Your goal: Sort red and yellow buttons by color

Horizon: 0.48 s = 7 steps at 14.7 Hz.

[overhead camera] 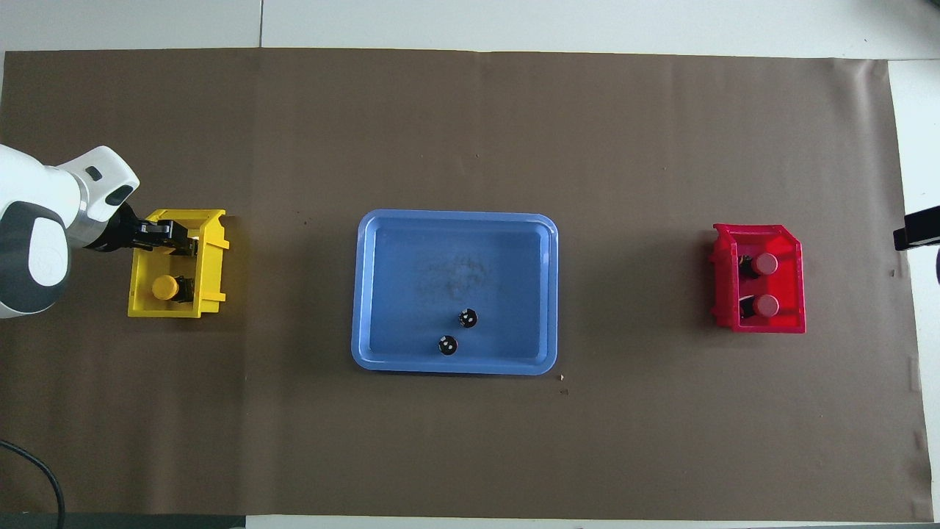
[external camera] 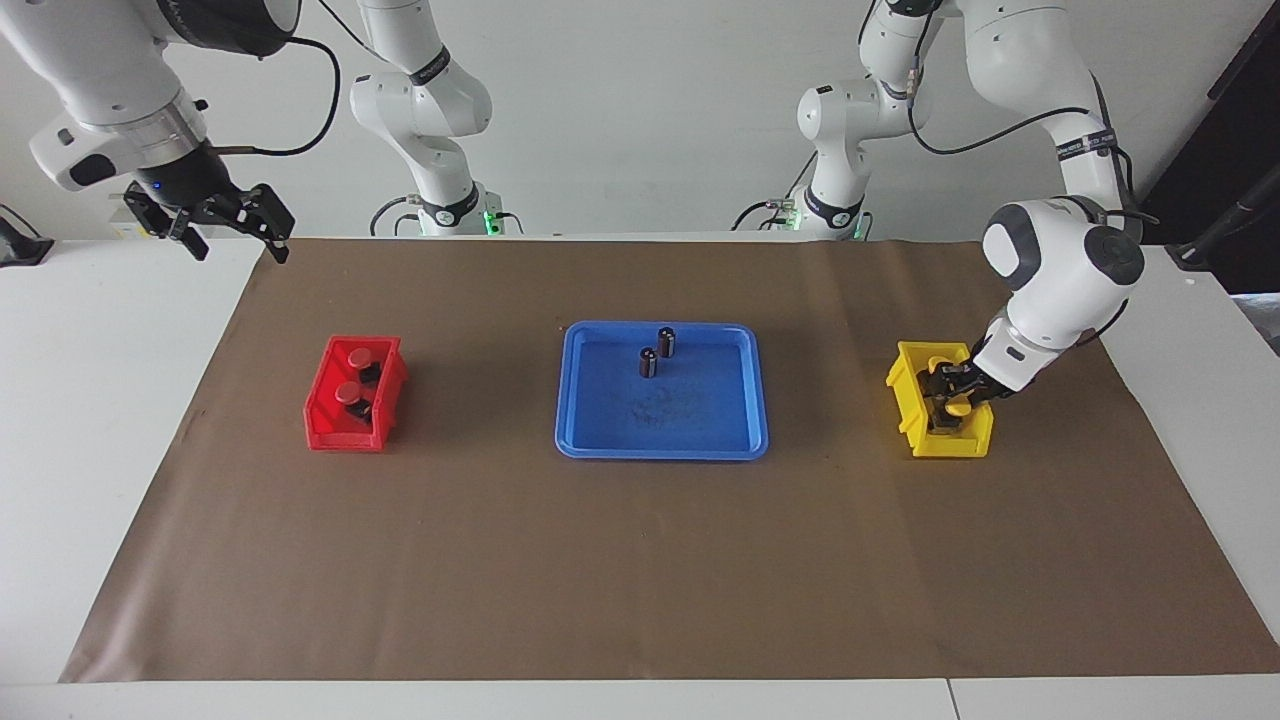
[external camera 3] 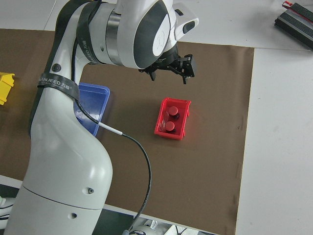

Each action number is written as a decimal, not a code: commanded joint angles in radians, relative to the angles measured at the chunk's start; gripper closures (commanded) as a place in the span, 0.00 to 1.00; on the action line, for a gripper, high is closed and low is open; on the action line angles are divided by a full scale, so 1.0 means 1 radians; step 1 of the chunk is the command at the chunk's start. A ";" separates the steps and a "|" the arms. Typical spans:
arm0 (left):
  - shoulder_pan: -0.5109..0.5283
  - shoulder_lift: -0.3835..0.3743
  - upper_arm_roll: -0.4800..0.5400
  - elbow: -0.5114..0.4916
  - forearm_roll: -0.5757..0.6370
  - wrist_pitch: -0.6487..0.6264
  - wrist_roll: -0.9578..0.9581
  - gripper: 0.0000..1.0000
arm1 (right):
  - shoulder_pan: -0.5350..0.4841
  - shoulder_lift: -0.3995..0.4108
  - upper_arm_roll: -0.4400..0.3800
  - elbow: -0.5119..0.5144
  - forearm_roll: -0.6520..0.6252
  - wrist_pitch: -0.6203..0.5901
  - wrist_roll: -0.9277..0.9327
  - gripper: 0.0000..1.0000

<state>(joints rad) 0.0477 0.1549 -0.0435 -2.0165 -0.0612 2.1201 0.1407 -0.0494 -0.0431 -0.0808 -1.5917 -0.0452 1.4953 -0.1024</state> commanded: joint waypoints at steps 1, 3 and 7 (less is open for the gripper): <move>0.003 -0.025 -0.004 0.053 0.015 -0.101 0.000 0.38 | 0.011 0.000 -0.008 0.010 0.013 -0.018 0.009 0.00; -0.003 -0.025 -0.004 0.137 0.017 -0.214 0.016 0.12 | 0.002 0.000 -0.008 0.007 0.015 -0.018 0.004 0.00; -0.011 -0.034 -0.013 0.313 0.072 -0.382 0.043 0.00 | 0.009 -0.003 -0.004 0.007 0.015 -0.032 0.004 0.00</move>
<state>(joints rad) 0.0434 0.1278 -0.0551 -1.7967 -0.0202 1.8370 0.1687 -0.0412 -0.0431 -0.0860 -1.5917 -0.0452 1.4913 -0.1024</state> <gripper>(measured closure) 0.070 0.000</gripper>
